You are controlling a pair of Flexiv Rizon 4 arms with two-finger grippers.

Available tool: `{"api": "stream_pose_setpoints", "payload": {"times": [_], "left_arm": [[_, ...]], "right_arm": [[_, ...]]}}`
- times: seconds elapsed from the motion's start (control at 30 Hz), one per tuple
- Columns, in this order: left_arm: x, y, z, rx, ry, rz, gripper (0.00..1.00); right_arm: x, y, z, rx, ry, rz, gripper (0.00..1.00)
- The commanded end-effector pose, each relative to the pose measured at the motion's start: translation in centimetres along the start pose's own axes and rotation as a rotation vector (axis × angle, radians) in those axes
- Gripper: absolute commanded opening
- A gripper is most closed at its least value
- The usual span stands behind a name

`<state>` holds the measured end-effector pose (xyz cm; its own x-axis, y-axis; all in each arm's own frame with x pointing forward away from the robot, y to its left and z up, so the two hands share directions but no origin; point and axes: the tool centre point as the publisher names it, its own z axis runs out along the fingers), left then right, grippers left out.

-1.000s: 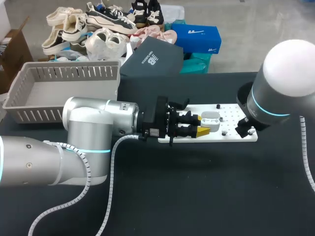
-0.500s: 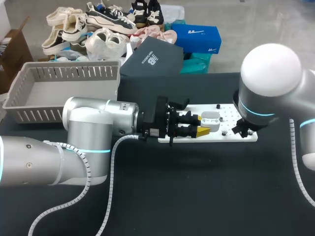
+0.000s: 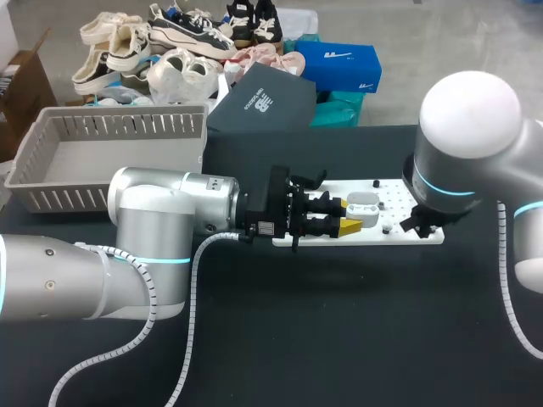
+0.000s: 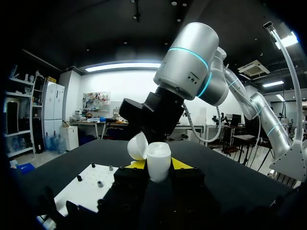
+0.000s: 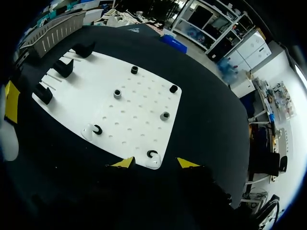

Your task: Pick up each earbud case from the left stands, insert the matching earbuds, close the lid, and place the case in the box.

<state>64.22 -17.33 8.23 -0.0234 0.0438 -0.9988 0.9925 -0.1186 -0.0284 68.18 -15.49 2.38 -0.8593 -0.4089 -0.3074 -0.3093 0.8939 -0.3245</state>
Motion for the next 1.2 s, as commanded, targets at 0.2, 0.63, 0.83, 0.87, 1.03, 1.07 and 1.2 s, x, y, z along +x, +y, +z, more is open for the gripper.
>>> {"api": "stream_pose_setpoints", "payload": {"times": [0.2, 0.63, 0.83, 0.87, 1.03, 1.07, 1.2], "left_arm": [[0.08, 0.1, 0.03, 0.002, -0.001, 0.0, 0.0], [0.08, 0.1, 0.03, 0.002, -0.001, 0.0, 0.0], [0.08, 0.1, 0.03, 0.002, -0.001, 0.0, 0.0], [0.08, 0.1, 0.03, 0.002, -0.001, 0.0, 0.0], [0.08, 0.1, 0.03, 0.002, -0.001, 0.0, 0.0], [0.08, 0.1, 0.03, 0.002, -0.001, 0.0, 0.0], [0.08, 0.1, 0.03, 0.002, -0.001, 0.0, 0.0]], "right_arm": [[-0.28, 0.06, 0.64, -0.008, 0.015, -0.001, 0.44], [0.02, 0.08, 1.14, -0.015, 0.027, 0.002, 0.32], [0.04, 0.08, 1.14, -0.017, 0.027, 0.004, 0.18], [0.04, 0.08, 1.14, -0.016, 0.027, 0.004, 0.18], [0.0, 0.12, 1.08, -0.016, 0.026, 0.001, 0.08], [-0.01, 0.13, 1.05, -0.016, 0.025, 0.001, 0.03], [0.07, 0.16, 0.89, -0.015, 0.024, 0.001, 0.0]]}}
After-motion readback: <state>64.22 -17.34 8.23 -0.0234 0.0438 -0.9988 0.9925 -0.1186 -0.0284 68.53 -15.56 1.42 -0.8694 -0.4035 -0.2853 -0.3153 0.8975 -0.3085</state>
